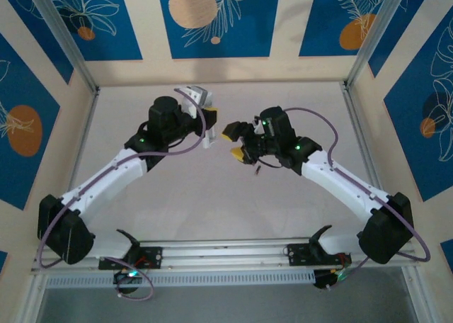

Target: Load the batteries into the remote control

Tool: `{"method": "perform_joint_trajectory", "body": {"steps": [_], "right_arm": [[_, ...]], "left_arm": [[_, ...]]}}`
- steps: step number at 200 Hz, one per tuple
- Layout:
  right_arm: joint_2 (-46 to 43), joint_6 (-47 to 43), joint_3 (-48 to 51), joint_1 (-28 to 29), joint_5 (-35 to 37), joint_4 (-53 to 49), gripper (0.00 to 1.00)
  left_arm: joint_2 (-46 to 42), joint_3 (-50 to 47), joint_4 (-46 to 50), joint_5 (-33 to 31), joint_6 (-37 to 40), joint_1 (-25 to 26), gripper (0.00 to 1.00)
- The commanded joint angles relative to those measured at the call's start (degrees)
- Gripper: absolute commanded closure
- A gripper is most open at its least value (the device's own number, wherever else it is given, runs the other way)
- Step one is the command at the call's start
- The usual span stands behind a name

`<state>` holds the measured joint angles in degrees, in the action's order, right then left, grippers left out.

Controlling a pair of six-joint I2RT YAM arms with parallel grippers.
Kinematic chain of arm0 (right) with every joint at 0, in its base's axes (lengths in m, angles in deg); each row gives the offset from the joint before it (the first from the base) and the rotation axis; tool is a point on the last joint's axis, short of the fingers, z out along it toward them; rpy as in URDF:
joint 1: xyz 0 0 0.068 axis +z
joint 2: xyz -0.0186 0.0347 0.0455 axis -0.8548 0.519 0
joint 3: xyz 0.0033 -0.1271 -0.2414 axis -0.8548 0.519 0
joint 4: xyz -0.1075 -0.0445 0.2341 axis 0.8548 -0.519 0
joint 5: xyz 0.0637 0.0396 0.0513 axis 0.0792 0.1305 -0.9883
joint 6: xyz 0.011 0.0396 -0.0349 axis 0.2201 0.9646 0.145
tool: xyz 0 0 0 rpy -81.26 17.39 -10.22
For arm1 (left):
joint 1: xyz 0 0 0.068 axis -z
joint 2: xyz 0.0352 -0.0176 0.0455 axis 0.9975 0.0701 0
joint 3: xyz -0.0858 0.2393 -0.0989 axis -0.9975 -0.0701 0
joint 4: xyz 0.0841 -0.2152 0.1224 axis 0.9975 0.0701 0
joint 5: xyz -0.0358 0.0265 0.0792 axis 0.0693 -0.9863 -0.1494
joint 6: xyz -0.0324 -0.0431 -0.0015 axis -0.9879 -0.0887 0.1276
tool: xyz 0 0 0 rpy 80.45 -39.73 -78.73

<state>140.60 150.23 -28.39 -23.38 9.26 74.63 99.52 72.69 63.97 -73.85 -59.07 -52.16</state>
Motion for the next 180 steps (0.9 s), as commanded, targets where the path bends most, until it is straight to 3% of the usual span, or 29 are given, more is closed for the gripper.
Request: {"method": "perform_joint_trajectory", "body": {"steps": [1,59,97,119,148,162,180], "right_arm": [[1.88,0.5,4.8,-0.85,1.83,-3.91,0.28],[4.53,-3.05,11.19,-3.17,0.6,0.3,0.25],[4.29,-10.25,9.84,-6.26,0.51,-3.59,0.2],[3.33,-23.27,8.11,-7.46,3.21,-6.88,0.17],[4.21,-47.47,5.04,-7.17,12.53,-11.55,0.23],[7.02,-55.78,2.41,-6.96,14.57,-13.82,0.24],[11.94,-60.66,-1.04,-6.29,18.23,-16.67,0.25]], "left_arm": [[1.19,0.92,-4.87,-2.49,-0.52,-0.54,1.0],[6.86,-8.4,-15.83,6.38,-5.32,-5.86,1.0],[8.32,-6.55,-12.69,7.25,-5.08,-9.37,1.0],[7.13,-5.67,-12.73,11.03,-11.81,-12.16,1.0],[6.33,-2.28,-7.67,20.49,-25.63,-14.93,1.0],[4.08,-3.82,-8.63,22.89,-27.9,-14.93,1.0],[0.72,-7.95,-9.42,21.19,-26.81,-14.91,1.0]]}}
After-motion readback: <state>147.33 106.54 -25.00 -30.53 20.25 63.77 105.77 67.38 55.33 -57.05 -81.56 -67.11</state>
